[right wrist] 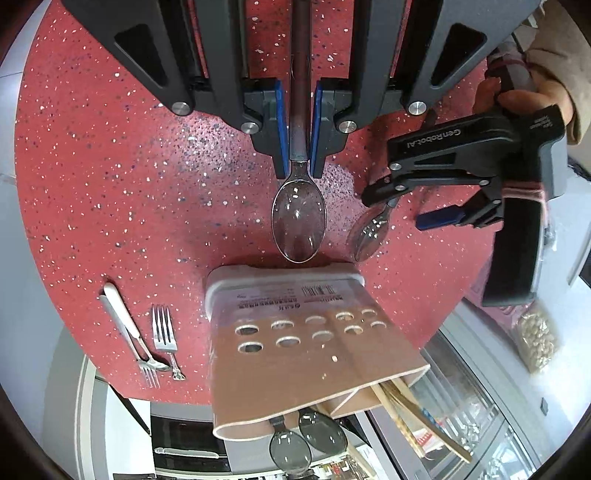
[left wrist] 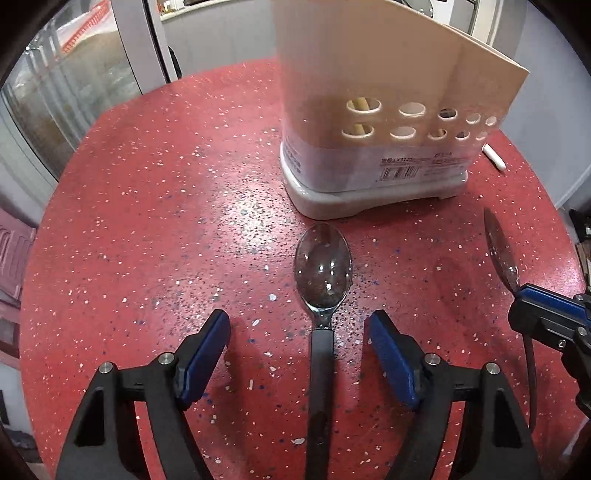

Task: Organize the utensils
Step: 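Grasp the last dark spoon with left tool and lift both spoons toward the holder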

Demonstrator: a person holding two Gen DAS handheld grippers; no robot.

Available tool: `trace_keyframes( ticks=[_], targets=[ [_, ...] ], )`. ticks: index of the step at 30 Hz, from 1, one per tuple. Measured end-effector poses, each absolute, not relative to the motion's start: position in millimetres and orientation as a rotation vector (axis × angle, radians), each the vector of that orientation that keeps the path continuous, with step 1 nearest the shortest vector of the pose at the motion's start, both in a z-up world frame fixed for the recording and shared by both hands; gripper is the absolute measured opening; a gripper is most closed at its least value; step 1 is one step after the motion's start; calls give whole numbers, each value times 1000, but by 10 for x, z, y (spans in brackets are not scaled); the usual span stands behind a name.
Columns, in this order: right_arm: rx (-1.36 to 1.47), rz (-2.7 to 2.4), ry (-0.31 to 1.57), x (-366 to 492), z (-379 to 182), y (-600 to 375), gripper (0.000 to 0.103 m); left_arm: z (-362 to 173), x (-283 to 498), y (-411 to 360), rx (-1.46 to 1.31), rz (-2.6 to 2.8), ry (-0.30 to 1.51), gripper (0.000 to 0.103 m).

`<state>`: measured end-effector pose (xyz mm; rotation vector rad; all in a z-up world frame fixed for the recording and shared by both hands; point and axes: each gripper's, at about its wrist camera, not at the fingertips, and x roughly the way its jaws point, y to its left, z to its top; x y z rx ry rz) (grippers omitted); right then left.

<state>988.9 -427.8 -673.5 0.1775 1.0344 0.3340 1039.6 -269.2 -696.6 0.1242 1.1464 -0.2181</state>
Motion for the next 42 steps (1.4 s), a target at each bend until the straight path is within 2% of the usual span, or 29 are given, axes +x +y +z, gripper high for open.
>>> trace_keyframes(
  ticks=[3,5,8,9,10,22,42],
  targets=[
    [188,347,1023,9884,-6711,-4316,12,-6950,10421,-2695,116,-235,1164,93],
    [197,353,1017,9890,-6685,-4352,12,-6920,10450,-2746,123,-254,1165,85],
    [213,360,1006,9884,-6671,-4407,12,-6887,10411,-2855,145,-298,1162,58],
    [217,362,1003,9885,-6666,-4423,12,-6869,10394,-2909,160,-318,1161,41],
    [221,363,1001,9887,-6663,-4437,12,-6862,10364,-2956,168,-323,1161,35],
    [272,383,958,9798,-6551,-4619,12,-6730,10105,-2931,107,-261,1056,35],
    [304,423,874,9735,-6181,-4822,12,-5929,9683,-2783,-48,-255,776,35]
  ],
)
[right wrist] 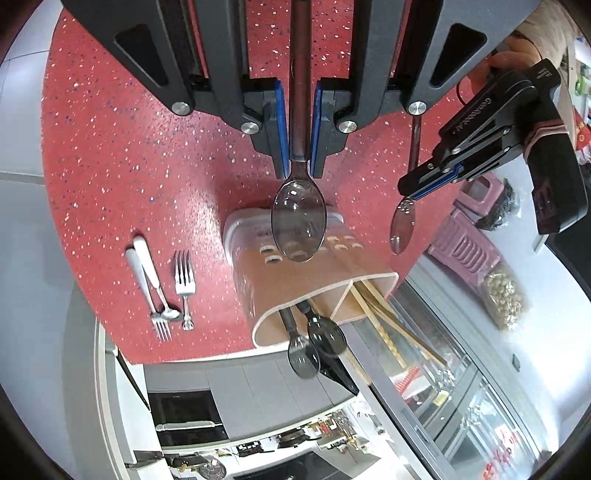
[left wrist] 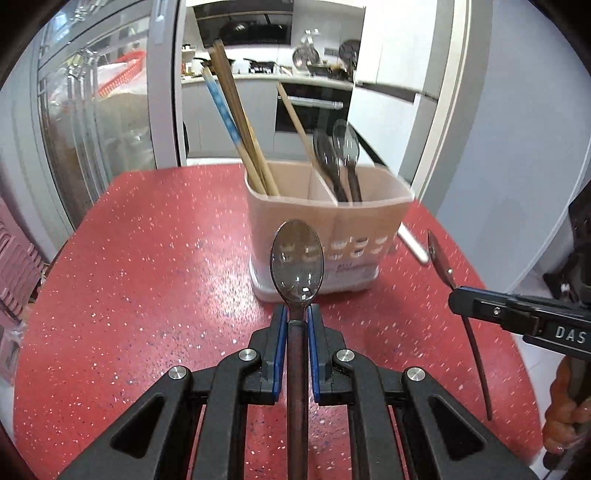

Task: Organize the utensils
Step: 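Grasp the last dark spoon with left tool and lift both spoons toward the holder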

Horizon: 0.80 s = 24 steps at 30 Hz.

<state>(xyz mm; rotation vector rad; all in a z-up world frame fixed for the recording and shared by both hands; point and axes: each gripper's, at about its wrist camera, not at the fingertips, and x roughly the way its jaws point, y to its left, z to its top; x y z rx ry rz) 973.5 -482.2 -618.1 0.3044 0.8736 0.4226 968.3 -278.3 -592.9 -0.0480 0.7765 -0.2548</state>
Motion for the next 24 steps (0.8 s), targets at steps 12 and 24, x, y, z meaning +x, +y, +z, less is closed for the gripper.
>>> trace_keyframes(
  ticks=[12,24],
  targets=[
    [300,447,743,9987,-5602,-4888,12,-5339,9815,-2590,-144,-240,621,35],
    [314,491,571,10556,-5111,-4755,12,-4945,10349,-2632,-176,-212,466,35]
  ],
)
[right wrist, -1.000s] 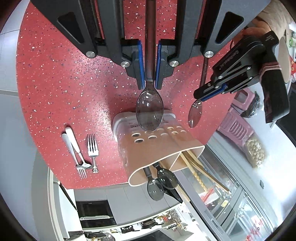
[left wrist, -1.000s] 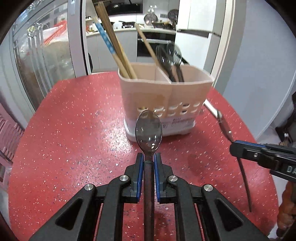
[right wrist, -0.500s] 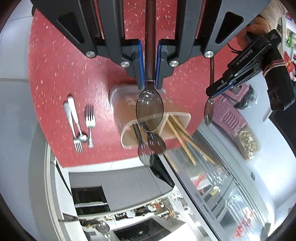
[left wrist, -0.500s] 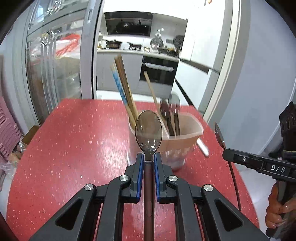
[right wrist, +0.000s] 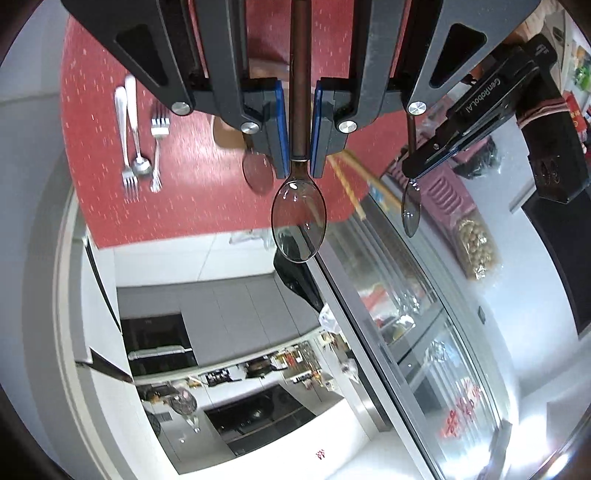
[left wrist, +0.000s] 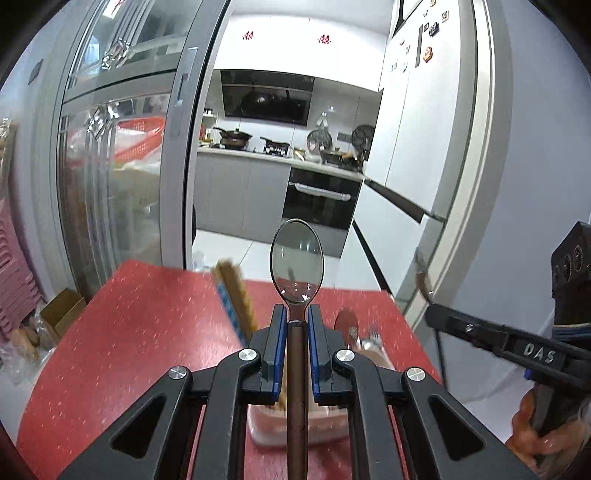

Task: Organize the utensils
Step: 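Grasp the last dark spoon with left tool and lift both spoons toward the holder, then lower both held spoons into the holder and open both tools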

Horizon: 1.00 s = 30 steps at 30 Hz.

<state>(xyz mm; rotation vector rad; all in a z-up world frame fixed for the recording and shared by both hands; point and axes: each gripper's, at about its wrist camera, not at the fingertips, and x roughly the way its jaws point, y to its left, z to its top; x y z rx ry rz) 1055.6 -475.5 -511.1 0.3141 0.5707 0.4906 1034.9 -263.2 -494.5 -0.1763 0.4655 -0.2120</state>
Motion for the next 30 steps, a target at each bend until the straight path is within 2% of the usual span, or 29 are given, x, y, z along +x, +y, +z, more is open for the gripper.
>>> trace_keyframes(
  ticks=[14,30],
  targets=[
    [235,458,488,11181,-5353,-4572,12,-5145,10894,-2896,-181,-182,388,35],
    [141,456,458,11255,-5849,-4593,12,-5536,10768,-3128,-64,-135,317,35]
  ],
)
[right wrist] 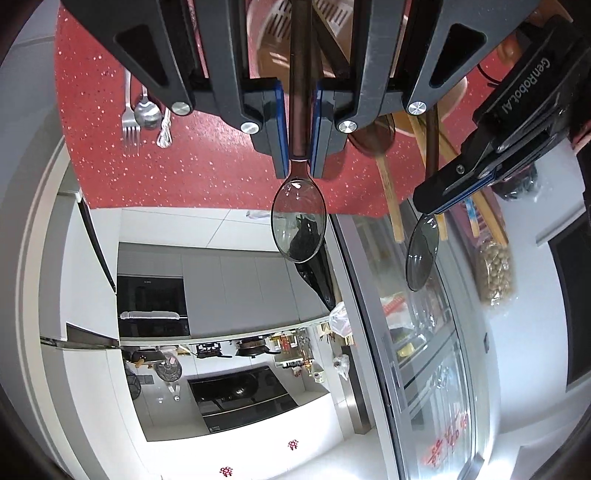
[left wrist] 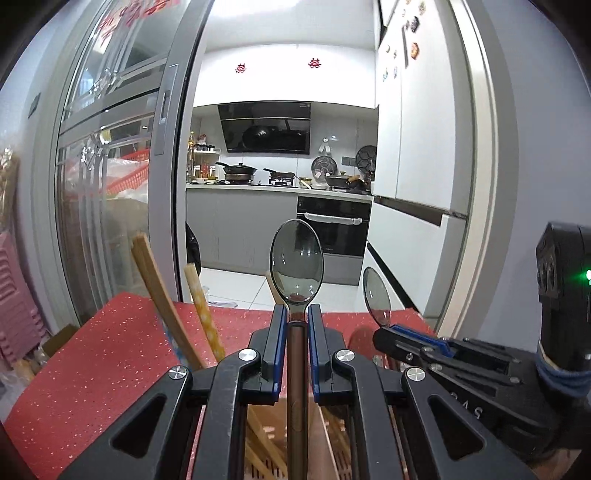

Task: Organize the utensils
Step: 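Lower both held spoons into the holder and open both tools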

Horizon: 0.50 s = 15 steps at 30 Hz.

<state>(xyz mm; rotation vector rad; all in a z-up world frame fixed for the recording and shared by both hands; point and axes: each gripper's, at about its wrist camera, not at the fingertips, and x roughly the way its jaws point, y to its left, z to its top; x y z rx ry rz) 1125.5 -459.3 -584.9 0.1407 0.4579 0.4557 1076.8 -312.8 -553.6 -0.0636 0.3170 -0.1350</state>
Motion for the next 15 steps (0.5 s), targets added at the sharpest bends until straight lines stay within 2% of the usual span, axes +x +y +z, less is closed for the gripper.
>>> trace_keyframes(
  ticks=[15],
  targets=[
    [93,448,489,10988,-5908,-4601,13,-5669,10696,-3062,-5,-90,386,35]
  ],
)
